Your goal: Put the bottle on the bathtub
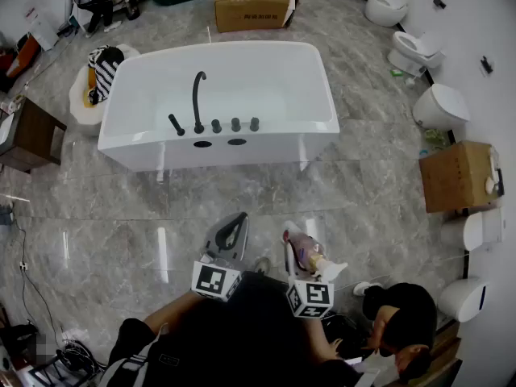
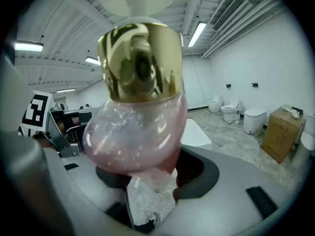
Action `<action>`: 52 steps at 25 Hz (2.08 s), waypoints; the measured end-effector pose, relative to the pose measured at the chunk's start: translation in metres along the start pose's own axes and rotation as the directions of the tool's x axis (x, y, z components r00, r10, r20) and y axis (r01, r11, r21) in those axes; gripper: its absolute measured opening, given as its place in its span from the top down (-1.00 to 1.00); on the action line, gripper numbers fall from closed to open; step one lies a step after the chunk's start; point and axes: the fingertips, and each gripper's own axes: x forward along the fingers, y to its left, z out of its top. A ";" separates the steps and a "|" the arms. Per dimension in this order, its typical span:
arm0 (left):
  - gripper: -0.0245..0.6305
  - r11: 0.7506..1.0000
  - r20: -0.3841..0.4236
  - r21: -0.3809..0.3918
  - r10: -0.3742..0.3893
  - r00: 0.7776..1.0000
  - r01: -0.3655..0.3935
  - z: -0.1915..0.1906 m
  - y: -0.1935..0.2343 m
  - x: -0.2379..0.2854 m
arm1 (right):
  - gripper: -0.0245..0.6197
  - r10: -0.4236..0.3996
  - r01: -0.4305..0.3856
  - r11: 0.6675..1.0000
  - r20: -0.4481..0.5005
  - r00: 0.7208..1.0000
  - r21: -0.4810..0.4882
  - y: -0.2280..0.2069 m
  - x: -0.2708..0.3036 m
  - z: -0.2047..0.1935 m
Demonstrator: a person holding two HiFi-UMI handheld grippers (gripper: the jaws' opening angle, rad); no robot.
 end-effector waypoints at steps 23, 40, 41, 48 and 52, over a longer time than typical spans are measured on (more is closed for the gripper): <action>0.88 0.999 0.009 -0.024 -0.026 1.000 0.026 0.005 0.024 0.001 | 0.22 -0.035 0.035 0.999 0.011 0.999 0.034 0.014 0.012 0.005; 0.88 0.995 -0.001 -0.039 -0.090 0.996 0.089 0.008 0.104 0.019 | 0.22 -0.100 0.098 0.993 0.026 0.995 0.060 0.054 0.075 0.025; 0.88 0.995 -0.005 -0.042 -0.093 0.996 0.093 0.008 0.106 0.019 | 0.22 -0.105 0.104 0.993 0.022 0.994 0.061 0.055 0.076 0.026; 0.88 0.994 -0.001 -0.064 -0.091 0.996 0.091 0.009 0.120 0.039 | 0.22 -0.097 0.096 0.994 0.016 0.995 0.047 0.051 0.103 0.039; 0.88 0.996 0.003 -0.058 -0.071 0.997 0.071 0.011 0.132 0.059 | 0.22 -0.090 0.089 0.995 0.018 0.996 0.045 0.039 0.128 0.049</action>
